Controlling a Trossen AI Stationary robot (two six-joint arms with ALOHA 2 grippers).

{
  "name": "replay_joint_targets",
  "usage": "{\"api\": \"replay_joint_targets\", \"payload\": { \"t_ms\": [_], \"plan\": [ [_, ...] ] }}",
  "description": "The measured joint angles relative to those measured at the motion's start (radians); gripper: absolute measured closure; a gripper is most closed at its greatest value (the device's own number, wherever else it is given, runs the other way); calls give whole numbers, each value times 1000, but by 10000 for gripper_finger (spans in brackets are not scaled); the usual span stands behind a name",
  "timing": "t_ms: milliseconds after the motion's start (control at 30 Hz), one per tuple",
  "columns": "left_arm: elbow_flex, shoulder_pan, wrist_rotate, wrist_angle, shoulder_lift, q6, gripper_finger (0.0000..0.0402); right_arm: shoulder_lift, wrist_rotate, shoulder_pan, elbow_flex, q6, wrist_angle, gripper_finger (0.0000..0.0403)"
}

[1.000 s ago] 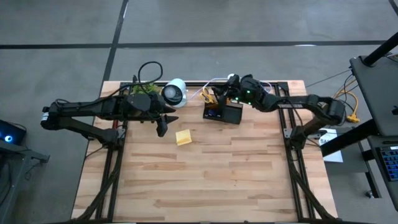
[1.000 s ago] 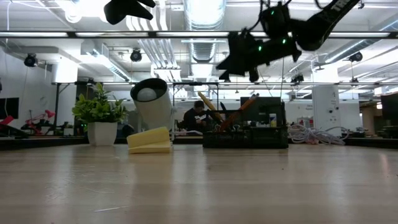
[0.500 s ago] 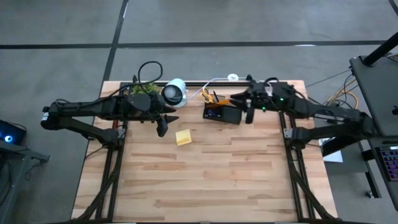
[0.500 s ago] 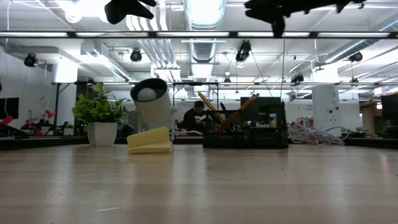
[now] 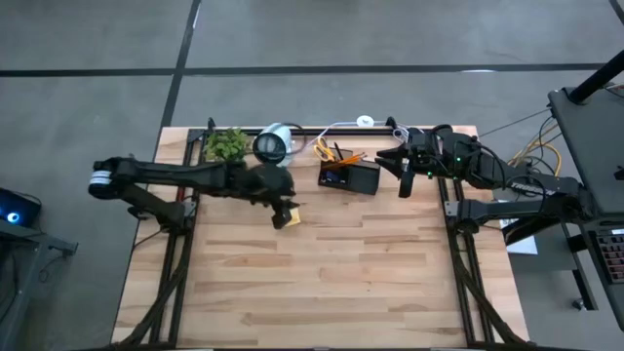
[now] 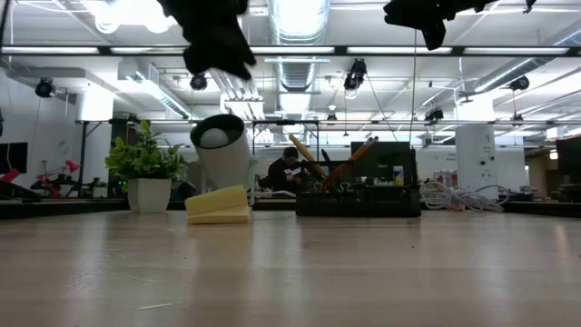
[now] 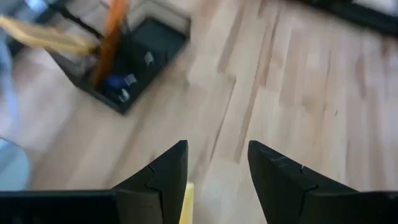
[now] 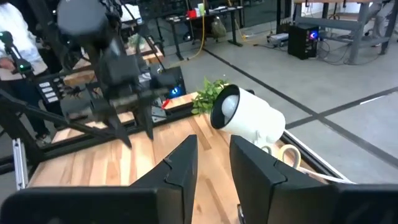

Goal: Pick and place office supplies into organizer
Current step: Put the notepad into the desk organizer

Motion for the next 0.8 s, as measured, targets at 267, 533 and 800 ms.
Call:
{"api": "replay_joint_targets", "payload": {
  "t_ms": [267, 533, 800],
  "plan": [
    [-2, 0, 38, -52, 176, -3, 249, -4, -2, 0, 0, -48, -77, 312],
    [-4, -47, -40, -190, 240, 40, 249, -4, -2, 0, 0, -110, -123, 321],
    [-68, -156, -164, -115, 237, 134, 249, -2, -2, -3, 0, -146, -122, 314]
  ]
}}
